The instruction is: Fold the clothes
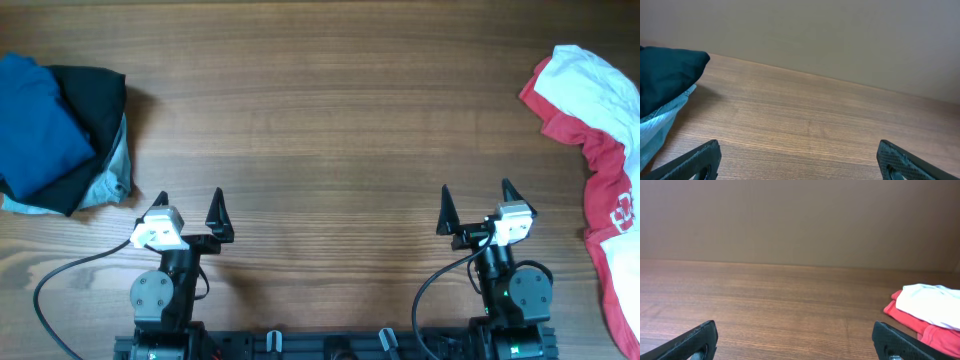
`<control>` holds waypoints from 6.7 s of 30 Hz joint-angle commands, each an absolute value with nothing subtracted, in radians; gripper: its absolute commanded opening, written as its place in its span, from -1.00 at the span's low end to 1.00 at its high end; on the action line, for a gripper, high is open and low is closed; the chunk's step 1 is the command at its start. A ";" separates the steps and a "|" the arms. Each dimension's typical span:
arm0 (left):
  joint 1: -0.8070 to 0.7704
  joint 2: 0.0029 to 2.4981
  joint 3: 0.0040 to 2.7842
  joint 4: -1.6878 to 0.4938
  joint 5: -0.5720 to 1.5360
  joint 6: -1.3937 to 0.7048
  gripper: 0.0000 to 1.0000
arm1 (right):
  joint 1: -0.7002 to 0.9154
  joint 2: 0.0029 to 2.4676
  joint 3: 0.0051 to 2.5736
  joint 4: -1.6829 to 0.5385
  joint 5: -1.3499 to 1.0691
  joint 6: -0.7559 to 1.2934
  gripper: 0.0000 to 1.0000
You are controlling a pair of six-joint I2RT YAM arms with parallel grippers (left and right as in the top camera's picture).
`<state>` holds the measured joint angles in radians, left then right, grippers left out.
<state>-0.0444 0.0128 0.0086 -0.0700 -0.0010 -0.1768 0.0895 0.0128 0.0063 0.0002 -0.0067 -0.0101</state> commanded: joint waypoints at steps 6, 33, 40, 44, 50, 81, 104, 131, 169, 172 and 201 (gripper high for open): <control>-0.049 0.003 0.006 -0.076 0.019 -0.165 1.00 | 0.094 0.004 0.005 0.005 -0.016 -0.023 0.99; -0.049 0.003 0.006 -0.056 0.034 -0.165 1.00 | 0.094 0.005 0.005 0.004 -0.027 0.033 0.99; -0.049 0.006 0.026 -0.087 0.049 -0.169 0.99 | 0.094 0.005 0.051 -0.073 -0.029 0.032 0.99; -0.049 0.060 0.104 -0.160 0.049 -0.168 1.00 | 0.094 0.032 0.122 -0.142 -0.002 0.029 0.99; -0.049 0.237 0.259 -0.229 0.064 -0.168 1.00 | 0.094 0.169 0.250 -0.246 0.032 0.028 1.00; -0.047 0.741 0.799 -0.685 0.287 -0.168 1.00 | -0.412 1.090 0.877 -0.771 0.255 0.413 0.99; -0.048 0.741 0.799 -0.686 0.288 -0.168 0.93 | -0.805 1.591 0.877 -0.585 0.439 0.444 0.71; -0.047 0.741 0.799 -0.655 0.287 -0.168 0.92 | -0.862 1.711 0.875 -0.488 0.425 0.445 0.46; -0.048 0.741 0.799 -0.661 0.288 -0.168 0.91 | -0.687 1.190 1.052 -0.746 0.236 0.359 -0.91; -0.048 0.741 0.799 -0.673 0.288 -0.168 0.90 | -0.614 1.137 1.052 -0.783 0.261 0.339 -0.91; -0.048 0.741 0.799 -0.710 0.288 -0.168 0.89 | -0.585 1.377 0.966 -0.803 0.130 0.332 0.08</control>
